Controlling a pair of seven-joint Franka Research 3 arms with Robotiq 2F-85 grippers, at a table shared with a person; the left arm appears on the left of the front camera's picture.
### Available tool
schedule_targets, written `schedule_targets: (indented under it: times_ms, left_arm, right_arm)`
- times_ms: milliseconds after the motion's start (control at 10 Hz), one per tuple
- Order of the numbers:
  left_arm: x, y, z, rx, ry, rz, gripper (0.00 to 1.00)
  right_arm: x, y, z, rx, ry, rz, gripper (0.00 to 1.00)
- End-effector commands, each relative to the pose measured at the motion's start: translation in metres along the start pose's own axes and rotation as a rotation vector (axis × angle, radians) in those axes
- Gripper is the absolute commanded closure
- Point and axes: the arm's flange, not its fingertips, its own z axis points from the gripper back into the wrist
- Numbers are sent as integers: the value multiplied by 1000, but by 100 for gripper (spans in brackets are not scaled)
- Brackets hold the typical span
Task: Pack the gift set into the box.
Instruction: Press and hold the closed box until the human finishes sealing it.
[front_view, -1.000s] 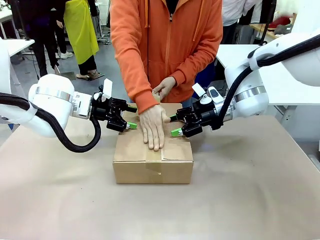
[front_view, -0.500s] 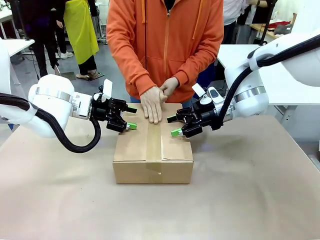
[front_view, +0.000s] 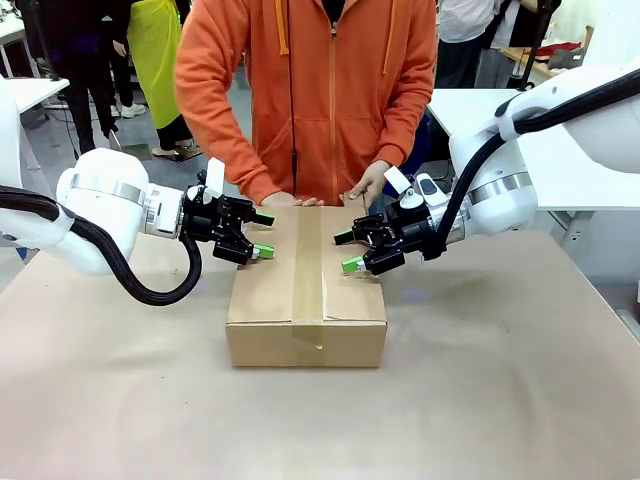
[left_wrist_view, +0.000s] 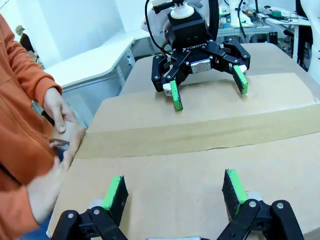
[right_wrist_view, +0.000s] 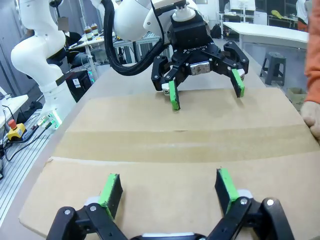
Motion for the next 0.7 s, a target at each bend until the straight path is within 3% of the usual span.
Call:
schedule_targets:
  times_ms: [0,600]
  left_arm:
    - [-1,-3,1,-7,7,-7,0]
    - [-1,-3,1,-7,7,-7,0]
  right_arm:
    - [0,0,-3,-4,4,4,0]
    - [0,0,-3,-4,4,4,0]
